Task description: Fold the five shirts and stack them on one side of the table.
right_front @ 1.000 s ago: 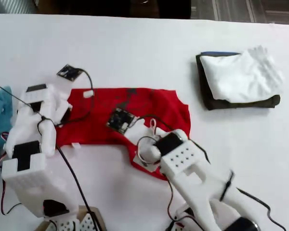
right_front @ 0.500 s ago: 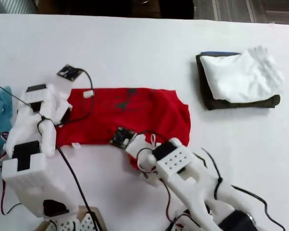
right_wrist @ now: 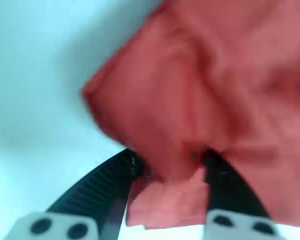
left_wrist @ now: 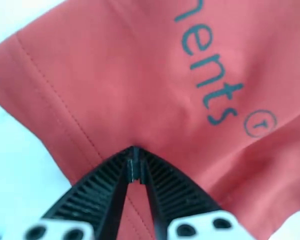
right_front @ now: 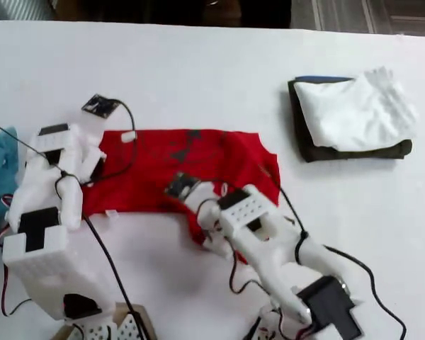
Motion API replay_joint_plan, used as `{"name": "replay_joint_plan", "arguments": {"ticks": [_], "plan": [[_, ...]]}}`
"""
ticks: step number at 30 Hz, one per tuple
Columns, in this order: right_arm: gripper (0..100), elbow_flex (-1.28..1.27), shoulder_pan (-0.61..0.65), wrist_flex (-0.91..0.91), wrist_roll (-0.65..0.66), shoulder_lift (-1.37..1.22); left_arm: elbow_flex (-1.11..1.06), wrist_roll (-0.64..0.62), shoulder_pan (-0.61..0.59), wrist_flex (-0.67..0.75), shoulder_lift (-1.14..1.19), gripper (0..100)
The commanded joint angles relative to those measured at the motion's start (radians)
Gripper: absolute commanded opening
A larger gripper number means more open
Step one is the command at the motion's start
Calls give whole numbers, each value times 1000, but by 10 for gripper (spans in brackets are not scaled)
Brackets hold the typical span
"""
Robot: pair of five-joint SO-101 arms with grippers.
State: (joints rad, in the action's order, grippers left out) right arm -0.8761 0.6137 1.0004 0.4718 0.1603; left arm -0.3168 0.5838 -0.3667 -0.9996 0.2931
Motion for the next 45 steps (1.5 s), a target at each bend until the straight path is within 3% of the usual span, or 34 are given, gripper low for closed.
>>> {"name": "replay_joint_plan", "arguments": {"ticks": [1,12,19,30,35,39,45], "plan": [[36,66,-58,-1,20,-25,-1,-12,2,29,-17,28],[20,259,-99,197,253,91,-1,-12,2,29,-17,28],[20,493,-202,174,368,7,1,-15,2,29,-17,28],[29,1002,-219,199,371,-479,1,-15,2,29,-17,28],[164,1261,-232,338,370,-648,1,-15,2,29,-17,28],[183,1461,-272,380,367,-727,1,-15,2,29,-17,28],[183,1651,-349,397,229,-792,-1,-15,2,29,-17,28]]}}
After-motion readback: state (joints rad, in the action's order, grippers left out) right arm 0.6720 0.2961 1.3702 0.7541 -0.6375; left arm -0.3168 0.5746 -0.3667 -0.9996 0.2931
